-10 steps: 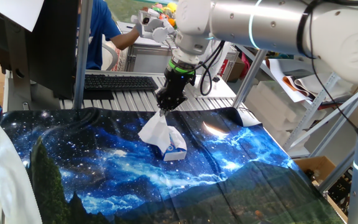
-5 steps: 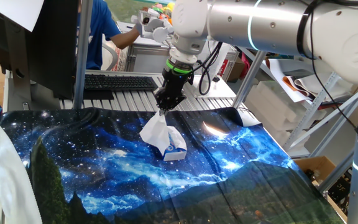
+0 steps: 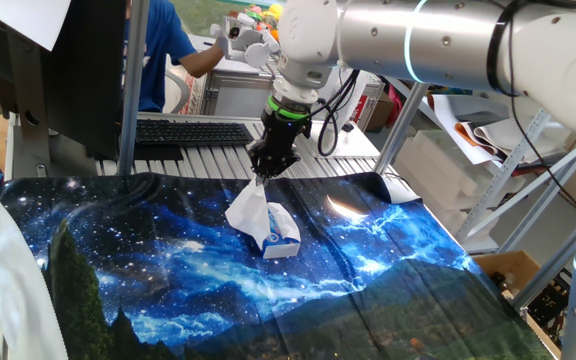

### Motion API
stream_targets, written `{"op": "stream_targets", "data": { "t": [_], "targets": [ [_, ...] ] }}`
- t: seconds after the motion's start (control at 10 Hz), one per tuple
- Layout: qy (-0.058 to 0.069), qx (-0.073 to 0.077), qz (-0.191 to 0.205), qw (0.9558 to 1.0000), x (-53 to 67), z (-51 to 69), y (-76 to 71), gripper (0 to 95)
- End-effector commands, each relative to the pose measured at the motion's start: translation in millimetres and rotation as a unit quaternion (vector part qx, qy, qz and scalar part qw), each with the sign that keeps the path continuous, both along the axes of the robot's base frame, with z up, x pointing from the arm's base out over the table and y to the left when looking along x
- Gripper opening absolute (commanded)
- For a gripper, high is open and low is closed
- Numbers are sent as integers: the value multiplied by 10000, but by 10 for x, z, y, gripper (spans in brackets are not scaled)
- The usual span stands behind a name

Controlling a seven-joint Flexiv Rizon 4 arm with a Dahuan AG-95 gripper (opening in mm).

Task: Pull out a napkin

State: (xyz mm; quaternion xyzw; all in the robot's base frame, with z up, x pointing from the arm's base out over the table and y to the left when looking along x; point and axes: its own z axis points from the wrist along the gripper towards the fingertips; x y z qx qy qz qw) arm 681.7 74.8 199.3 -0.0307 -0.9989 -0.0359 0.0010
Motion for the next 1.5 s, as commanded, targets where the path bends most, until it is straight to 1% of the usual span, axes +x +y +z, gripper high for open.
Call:
{"op": "stream_targets", "data": {
  "t": [0.1,0.2,0.3,0.5,0.7,0.8,0.9,1.1,1.2,1.3,1.4,1.5],
  "targets": [
    [86,16,-62,9999,17,4,5,0],
    [86,16,-62,9999,17,4,5,0],
    [124,25,-21,9999,1,20,26,0],
    [70,-38,-5,10000,-84,92,145,0],
    [40,-219,-92,9997,-229,158,409,0],
    [22,-255,-130,9996,-289,170,522,0],
    [8,-302,-224,9993,-363,161,680,0],
    [-10,-577,-315,9978,-490,79,989,0],
    [-1,-578,-407,9975,-540,50,1087,0],
    [42,-624,-527,9967,-586,38,1152,0],
    [56,-610,-641,9961,-597,36,1161,190],
    [139,-566,-756,9954,-597,35,1161,380]
  ]
}}
